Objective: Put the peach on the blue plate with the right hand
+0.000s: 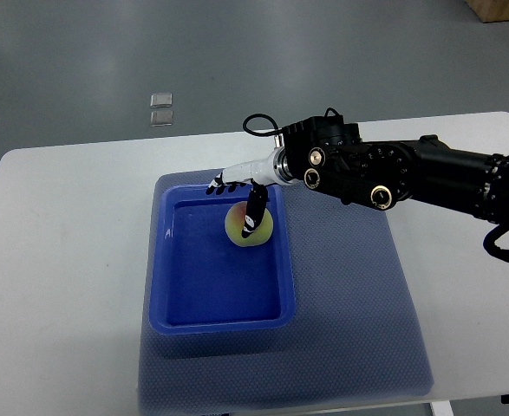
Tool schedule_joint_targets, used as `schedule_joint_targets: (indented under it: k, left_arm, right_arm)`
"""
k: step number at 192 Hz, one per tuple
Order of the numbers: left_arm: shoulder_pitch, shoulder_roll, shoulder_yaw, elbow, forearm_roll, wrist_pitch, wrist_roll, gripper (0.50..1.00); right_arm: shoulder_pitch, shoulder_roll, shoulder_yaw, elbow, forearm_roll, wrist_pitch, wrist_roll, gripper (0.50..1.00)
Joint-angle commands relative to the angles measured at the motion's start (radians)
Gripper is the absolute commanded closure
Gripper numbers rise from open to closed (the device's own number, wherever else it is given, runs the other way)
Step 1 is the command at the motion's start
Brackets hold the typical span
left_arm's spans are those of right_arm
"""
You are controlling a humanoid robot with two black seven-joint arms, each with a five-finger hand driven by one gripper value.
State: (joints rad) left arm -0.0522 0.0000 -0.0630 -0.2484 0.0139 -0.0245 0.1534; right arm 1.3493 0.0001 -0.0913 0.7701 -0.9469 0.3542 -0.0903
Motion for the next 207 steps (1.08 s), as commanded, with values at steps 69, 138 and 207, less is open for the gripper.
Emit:
schedule_joint_targets:
  k: [69,138,207]
  left_arm:
    - [0.000,0.000,0.000,0.000,0.000,0.000,0.000,0.500]
    - [0.000,0.000,0.002,-0.012,0.004,0.000,0.000,0.500]
    - [0.000,0.000,0.003,-0.011,0.003,0.000,0.000,0.500]
  right_arm:
    - [-0.029,-0.098,0.542,0.000,0.063,-0.001,0.004,0.564]
    - [-0.503,-0.143,1.207,-0.011,0.557,-0.069,0.139,0.564]
    - [-0.608,-0.057,1.216,-0.071,0.691,-0.057,0.294,0.564]
